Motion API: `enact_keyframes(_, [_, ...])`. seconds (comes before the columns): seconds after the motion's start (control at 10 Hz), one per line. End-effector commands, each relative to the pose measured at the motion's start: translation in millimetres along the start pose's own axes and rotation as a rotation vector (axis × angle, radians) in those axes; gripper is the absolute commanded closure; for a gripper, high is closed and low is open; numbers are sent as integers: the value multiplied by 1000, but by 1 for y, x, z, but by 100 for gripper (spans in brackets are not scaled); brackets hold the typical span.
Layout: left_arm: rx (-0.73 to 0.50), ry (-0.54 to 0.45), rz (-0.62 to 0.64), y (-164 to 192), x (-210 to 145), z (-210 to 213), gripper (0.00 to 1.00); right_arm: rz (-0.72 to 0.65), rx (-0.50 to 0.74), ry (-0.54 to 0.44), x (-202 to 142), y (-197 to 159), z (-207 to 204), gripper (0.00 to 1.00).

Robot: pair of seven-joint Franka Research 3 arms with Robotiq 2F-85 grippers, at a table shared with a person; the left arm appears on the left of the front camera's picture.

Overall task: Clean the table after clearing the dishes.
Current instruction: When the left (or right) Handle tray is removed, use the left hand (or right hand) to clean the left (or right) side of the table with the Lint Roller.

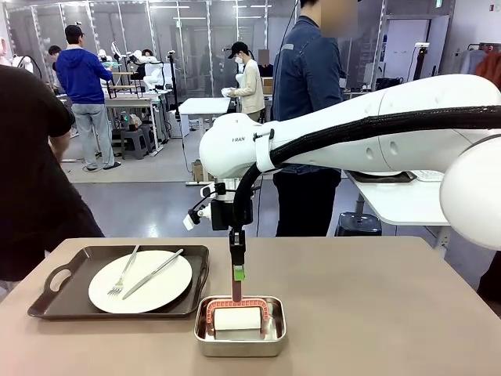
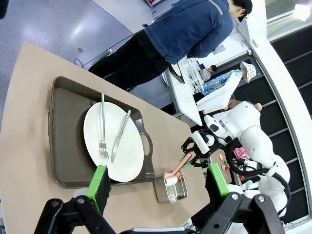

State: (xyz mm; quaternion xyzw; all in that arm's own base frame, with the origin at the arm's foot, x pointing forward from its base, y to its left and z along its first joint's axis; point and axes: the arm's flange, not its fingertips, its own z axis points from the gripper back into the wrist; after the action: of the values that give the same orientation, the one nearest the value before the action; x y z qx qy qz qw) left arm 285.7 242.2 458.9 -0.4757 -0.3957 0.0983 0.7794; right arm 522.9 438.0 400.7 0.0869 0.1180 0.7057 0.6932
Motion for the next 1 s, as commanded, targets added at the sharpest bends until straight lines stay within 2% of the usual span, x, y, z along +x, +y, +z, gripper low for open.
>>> enact_keyframes(0.0, [-15,0,-12,0,3,2,0,29,-41,-6,2,-5,-8,100])
enact_keyframes(0.9, [-15,0,-12,0,3,2,0,42,-37,-3,19,6,-5,100])
